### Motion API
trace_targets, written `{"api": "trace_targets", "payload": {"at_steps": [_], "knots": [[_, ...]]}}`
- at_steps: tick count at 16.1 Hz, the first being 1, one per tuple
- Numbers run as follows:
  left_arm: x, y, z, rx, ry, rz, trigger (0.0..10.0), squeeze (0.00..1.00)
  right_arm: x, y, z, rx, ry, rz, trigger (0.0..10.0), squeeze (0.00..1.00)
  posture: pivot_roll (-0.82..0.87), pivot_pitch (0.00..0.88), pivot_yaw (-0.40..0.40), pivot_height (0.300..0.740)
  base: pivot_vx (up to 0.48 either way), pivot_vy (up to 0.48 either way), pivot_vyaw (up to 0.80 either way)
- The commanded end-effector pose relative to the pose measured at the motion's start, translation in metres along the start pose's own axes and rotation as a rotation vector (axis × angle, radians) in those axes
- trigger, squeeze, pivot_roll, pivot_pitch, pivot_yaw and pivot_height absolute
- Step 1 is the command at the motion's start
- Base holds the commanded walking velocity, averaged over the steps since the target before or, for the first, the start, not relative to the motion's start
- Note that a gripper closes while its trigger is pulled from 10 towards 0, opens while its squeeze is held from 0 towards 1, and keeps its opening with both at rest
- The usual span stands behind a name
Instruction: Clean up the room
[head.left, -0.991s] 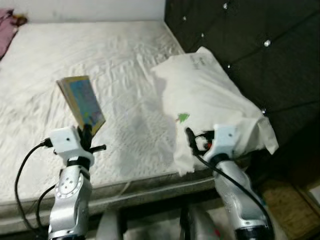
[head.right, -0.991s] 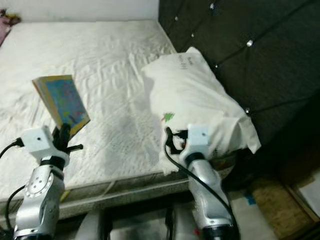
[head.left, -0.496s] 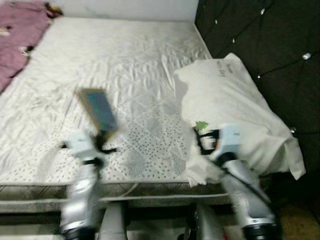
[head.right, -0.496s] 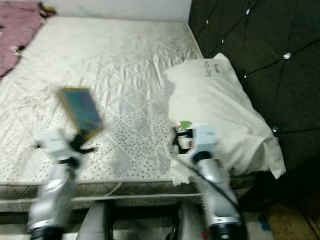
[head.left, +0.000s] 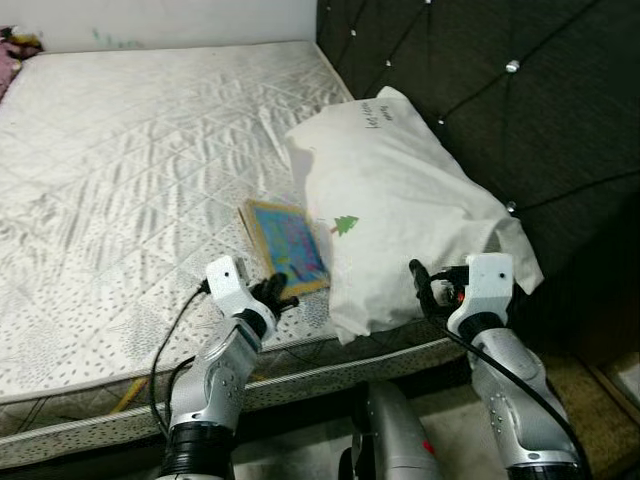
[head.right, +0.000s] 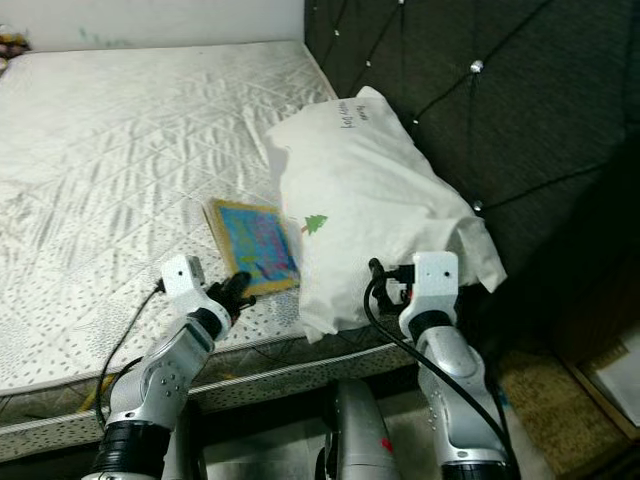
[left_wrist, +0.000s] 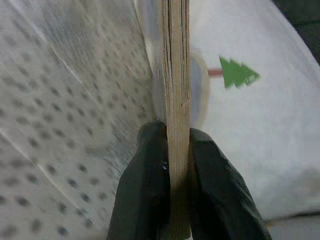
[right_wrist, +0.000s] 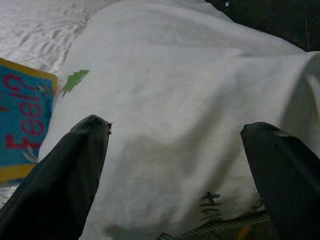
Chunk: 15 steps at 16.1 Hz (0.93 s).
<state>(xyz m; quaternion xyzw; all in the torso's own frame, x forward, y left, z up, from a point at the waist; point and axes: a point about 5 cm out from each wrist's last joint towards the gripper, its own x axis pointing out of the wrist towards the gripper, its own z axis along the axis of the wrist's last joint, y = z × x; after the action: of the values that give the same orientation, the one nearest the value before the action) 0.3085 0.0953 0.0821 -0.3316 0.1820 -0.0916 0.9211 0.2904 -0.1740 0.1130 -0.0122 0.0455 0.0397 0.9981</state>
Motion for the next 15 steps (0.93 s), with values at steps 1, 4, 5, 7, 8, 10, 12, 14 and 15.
{"api": "trace_targets", "payload": {"at_steps": [1,4,5,7,8,10,12,14,15], "knots": [[0.001,-0.011,-0.006,-0.049,0.028,-0.048,10.0,0.00,-0.001,-0.002,0.004,-0.006,-0.008,-0.002,10.0,0.00,-0.13,0.110,-0.060,0.560,0.000,0.000,0.00],[-0.004,-0.020,-0.019,-0.117,0.134,-0.082,10.0,0.00,0.001,-0.003,0.006,-0.023,-0.007,0.007,10.0,0.00,-0.13,0.108,-0.071,0.560,0.000,0.000,0.00],[-0.008,-0.020,-0.019,-0.129,0.148,-0.088,10.0,0.00,0.002,-0.002,0.007,-0.029,-0.006,0.012,10.0,0.00,-0.12,0.107,-0.074,0.560,0.000,0.000,0.00],[-0.017,-0.013,-0.020,-0.116,0.198,-0.077,10.0,0.00,0.004,-0.001,0.006,-0.030,-0.002,0.017,10.0,0.00,-0.11,0.104,-0.082,0.560,0.000,0.000,0.00],[-0.019,-0.008,-0.019,-0.115,0.209,-0.070,10.0,0.00,0.005,-0.001,0.006,-0.031,-0.001,0.020,10.0,0.00,-0.10,0.103,-0.082,0.560,0.000,0.000,0.00],[-0.025,-0.004,-0.014,-0.142,0.222,-0.062,10.0,0.00,0.007,0.000,0.006,-0.033,-0.002,0.022,10.0,0.00,-0.10,0.103,-0.082,0.560,0.000,0.000,0.00],[-0.033,-0.005,-0.011,-0.164,0.228,-0.054,10.0,0.00,0.008,-0.003,0.006,-0.038,-0.002,0.013,10.0,0.00,-0.08,0.107,-0.075,0.560,0.000,0.000,0.00],[-0.036,-0.002,-0.010,-0.168,0.228,-0.048,10.0,0.00,0.008,-0.003,0.004,-0.037,0.001,0.009,10.0,0.00,-0.08,0.107,-0.074,0.560,0.000,0.000,0.00],[-0.036,0.005,-0.010,-0.173,0.237,-0.035,10.0,0.00,0.008,-0.002,0.003,-0.037,0.004,0.008,10.0,0.00,-0.08,0.107,-0.073,0.560,0.000,0.000,0.00]]}}
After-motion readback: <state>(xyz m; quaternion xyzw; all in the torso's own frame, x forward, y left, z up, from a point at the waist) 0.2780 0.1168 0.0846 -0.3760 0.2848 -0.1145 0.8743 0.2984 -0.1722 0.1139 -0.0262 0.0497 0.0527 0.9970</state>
